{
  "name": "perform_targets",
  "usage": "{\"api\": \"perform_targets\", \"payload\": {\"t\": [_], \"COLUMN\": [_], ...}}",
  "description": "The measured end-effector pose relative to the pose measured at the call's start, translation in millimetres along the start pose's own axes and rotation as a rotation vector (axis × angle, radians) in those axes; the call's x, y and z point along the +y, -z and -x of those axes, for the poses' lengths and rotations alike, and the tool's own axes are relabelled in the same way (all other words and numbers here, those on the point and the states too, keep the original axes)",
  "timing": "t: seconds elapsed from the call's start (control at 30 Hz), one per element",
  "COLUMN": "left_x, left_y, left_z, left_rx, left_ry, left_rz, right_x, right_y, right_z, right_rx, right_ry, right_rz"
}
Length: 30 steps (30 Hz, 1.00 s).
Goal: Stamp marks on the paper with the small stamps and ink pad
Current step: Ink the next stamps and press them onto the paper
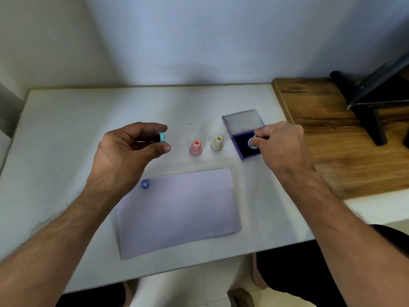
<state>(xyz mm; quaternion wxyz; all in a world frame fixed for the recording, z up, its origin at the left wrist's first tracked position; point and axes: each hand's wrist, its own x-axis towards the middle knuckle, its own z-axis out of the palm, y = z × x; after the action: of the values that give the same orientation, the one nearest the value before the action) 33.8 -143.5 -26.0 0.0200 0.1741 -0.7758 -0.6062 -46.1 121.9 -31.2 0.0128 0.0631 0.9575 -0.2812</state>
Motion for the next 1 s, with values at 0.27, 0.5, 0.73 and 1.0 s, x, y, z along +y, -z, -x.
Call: {"api": "perform_targets", "payload": {"t": [0.27, 0.5, 0.73, 1.0], "left_x": [0, -6, -4, -11], "left_y": [8, 27, 47, 66], "left_z": [1, 9, 14, 18], "left_rx": [0.016, 0.029, -0.013, -0.168], "left_ry": [0.019, 0.027, 0.044, 0.163], "left_rz": [0.016, 0.037, -0.01, -0.053], "right_x": [-8, -13, -25, -92], "right_y": [7, 11, -14, -80], "right_z": [-16, -7, 44, 117], "right_rx": [-0.141, -0.163, 0.26, -0.125], "right_ry": [-0.031, 0.082, 0.115, 0.095], "right_rz": [0.182, 0.306, -0.214, -0.739]}}
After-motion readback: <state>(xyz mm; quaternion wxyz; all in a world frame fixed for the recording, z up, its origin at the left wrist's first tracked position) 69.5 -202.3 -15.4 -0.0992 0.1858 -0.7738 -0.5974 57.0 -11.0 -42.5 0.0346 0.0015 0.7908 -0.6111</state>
